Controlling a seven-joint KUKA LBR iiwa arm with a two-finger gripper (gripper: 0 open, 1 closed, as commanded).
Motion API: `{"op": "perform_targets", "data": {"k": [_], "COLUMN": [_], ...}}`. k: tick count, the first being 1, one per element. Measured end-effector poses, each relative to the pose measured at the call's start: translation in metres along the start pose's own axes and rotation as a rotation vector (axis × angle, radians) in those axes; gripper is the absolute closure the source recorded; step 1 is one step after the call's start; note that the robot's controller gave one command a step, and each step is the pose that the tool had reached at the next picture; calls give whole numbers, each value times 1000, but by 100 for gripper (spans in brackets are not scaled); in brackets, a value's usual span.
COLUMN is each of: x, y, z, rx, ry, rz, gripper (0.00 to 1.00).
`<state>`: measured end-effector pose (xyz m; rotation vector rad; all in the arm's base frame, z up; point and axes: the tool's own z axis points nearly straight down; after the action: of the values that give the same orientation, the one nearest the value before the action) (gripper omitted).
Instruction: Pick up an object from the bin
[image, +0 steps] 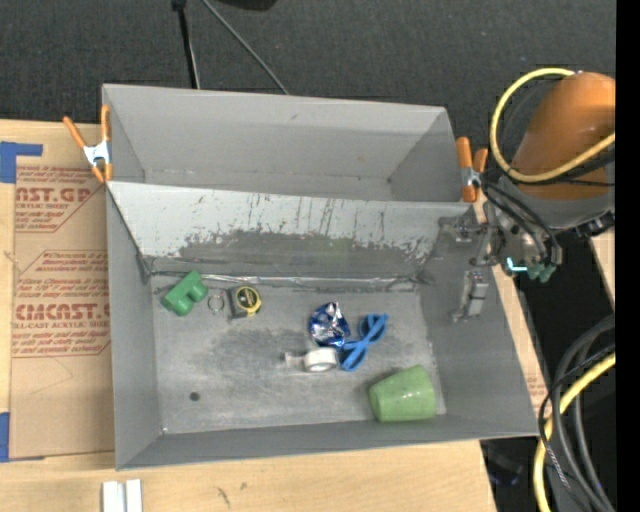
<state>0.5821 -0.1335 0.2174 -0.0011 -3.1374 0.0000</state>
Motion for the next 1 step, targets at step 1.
{"op": "perform_targets", "data": {"k": [1], "x": [-9], "y": [65], "z": [153], "rx": [-2], "ry": [1], "rz": [-57], "gripper": [0]}}
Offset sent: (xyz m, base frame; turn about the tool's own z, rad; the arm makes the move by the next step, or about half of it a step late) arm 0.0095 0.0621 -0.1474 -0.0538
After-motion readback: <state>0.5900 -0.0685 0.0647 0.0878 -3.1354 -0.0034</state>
